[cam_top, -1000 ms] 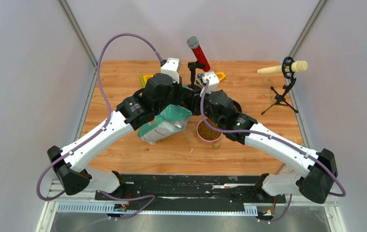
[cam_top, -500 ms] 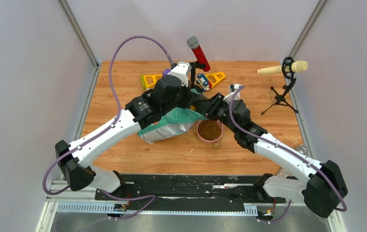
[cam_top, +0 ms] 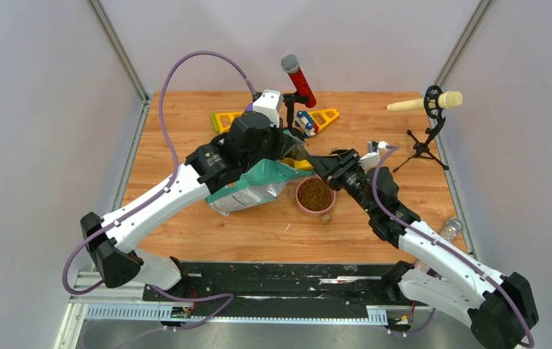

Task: Serve the pet food
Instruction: Collect the pet food from the pet food bag.

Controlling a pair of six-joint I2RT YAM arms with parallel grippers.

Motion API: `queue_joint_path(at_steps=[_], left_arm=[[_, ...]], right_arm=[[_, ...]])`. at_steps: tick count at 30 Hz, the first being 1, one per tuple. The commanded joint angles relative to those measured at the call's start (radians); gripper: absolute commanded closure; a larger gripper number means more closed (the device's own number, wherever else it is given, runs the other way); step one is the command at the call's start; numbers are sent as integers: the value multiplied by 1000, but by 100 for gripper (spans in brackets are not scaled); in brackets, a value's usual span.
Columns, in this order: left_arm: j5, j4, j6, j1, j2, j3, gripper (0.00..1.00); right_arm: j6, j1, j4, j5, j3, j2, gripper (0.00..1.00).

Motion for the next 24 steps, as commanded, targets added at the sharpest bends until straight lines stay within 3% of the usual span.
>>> queue_joint_path(at_steps=[1, 24], left_arm=[[-54, 74, 0, 10, -54, 57, 100], [-60, 119, 16, 10, -74, 27, 100]], right_arm=[[29, -6, -16, 85, -2, -94, 100], [77, -14, -77, 213, -52, -246, 100]])
